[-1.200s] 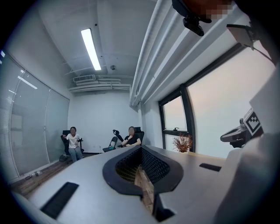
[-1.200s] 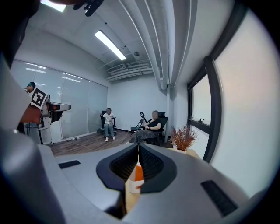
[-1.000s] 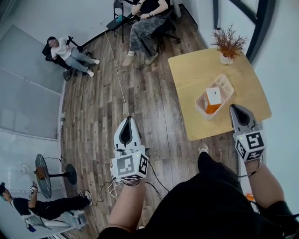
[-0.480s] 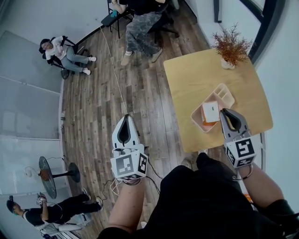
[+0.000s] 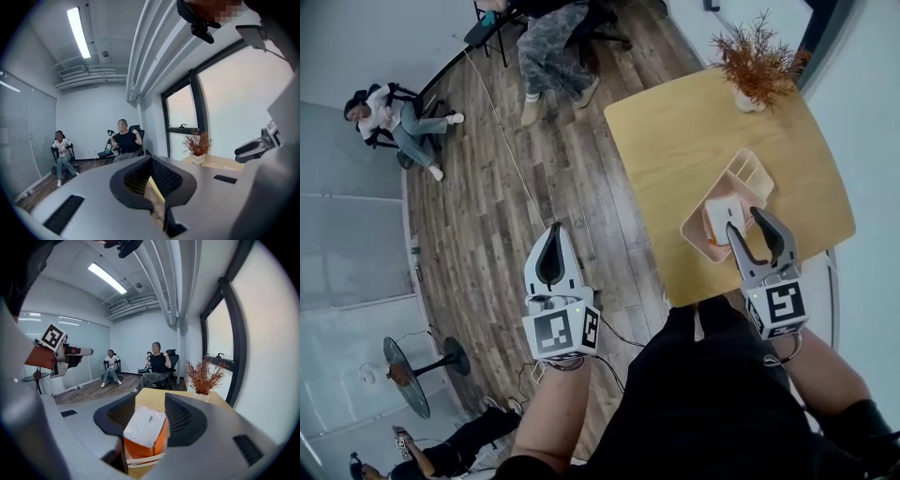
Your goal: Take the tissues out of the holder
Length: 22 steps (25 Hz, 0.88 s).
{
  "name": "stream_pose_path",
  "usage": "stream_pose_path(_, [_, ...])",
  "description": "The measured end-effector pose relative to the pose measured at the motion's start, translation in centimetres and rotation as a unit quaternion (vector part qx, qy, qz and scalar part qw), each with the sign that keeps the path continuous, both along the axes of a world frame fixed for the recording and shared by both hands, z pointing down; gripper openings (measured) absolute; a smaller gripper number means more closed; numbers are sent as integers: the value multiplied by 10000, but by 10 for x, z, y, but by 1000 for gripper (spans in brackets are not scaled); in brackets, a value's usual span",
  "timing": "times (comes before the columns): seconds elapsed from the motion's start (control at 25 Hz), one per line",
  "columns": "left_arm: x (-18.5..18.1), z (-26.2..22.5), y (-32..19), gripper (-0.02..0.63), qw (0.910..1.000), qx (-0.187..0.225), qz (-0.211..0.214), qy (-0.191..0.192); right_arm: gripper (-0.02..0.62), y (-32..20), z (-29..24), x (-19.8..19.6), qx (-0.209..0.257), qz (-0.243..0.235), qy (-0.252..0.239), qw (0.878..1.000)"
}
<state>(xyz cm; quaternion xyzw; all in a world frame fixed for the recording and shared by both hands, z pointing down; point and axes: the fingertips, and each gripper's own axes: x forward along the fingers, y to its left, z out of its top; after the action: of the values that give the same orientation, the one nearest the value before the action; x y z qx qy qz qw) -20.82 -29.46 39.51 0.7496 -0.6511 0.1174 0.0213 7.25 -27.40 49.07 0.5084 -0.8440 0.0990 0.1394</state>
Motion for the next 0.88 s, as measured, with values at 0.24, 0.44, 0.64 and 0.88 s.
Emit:
stream_pose_path(0.24, [6, 27, -19, 5, 9994, -186, 302, 18, 367, 2, 33, -12, -277, 171, -147, 9994])
stream_pose_path(0.44, [7, 54, -23, 5, 9985, -344, 424, -11, 424, 3, 59, -19, -331, 227, -51, 9992])
stream_pose_path(0.64, [6, 73, -24, 5, 9975, -516, 473, -20, 440, 3, 81, -22, -547, 327, 8, 9980])
stream_pose_path(0.88, [7, 87, -24, 5, 9968, -636, 474, -14, 440, -3, 97, -24, -646, 426, 288, 9966])
